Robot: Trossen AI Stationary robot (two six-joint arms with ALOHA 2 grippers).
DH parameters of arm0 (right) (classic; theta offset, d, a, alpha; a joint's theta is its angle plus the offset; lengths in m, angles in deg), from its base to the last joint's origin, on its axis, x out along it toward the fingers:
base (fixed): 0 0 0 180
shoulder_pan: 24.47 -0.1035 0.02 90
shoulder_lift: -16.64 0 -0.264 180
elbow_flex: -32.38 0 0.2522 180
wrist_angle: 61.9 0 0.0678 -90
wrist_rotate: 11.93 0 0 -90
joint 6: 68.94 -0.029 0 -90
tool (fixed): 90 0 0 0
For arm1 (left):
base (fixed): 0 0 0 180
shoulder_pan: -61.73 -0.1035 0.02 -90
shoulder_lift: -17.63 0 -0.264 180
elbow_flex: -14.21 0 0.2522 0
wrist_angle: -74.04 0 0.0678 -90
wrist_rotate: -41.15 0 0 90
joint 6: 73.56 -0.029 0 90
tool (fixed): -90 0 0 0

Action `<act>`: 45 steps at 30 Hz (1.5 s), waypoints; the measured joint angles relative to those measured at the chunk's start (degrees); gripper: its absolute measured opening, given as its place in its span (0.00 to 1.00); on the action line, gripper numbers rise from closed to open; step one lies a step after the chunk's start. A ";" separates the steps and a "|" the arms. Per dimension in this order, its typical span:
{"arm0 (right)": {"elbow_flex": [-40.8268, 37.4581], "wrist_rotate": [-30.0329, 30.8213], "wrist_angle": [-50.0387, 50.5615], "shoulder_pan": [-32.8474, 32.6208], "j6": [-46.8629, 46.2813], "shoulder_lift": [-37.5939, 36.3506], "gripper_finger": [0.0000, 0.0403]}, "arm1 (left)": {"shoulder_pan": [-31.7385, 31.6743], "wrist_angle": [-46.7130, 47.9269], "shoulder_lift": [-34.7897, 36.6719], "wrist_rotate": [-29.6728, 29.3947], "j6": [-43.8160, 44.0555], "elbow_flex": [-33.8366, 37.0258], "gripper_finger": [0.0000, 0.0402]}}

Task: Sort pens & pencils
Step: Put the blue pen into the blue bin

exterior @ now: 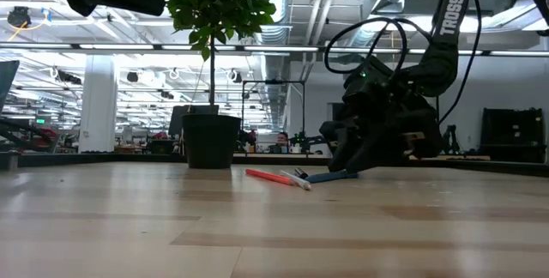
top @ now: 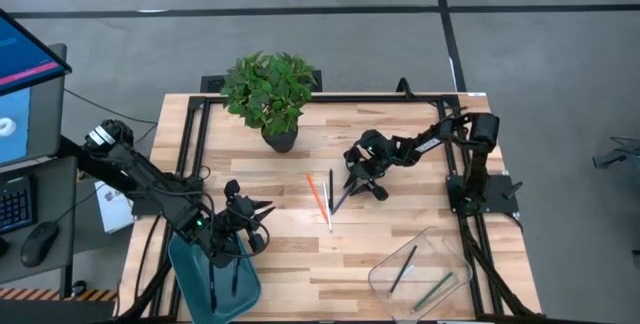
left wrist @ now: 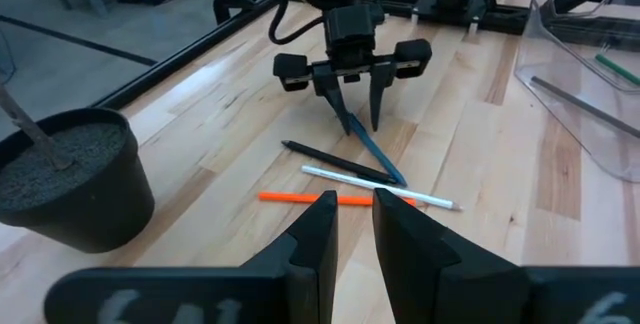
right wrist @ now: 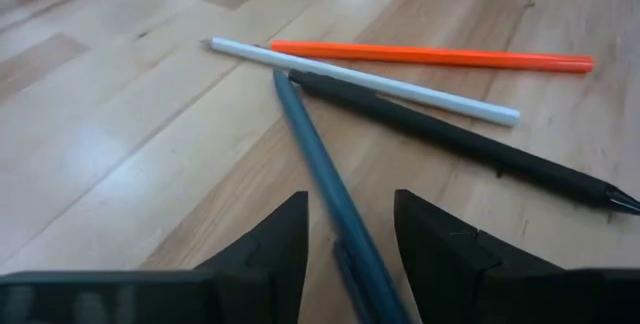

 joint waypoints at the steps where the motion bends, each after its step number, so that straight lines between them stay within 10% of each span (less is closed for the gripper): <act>1: 0.00 0.00 0.09 -0.08 0.41 0.00 0.42 | 0.00 -0.08 0.00 0.00 0.00 0.00 0.15; 45: -0.04 -3.46 -6.86 -0.75 -6.56 5.11 0.13 | -0.01 0.11 0.02 2.25 0.98 0.00 0.15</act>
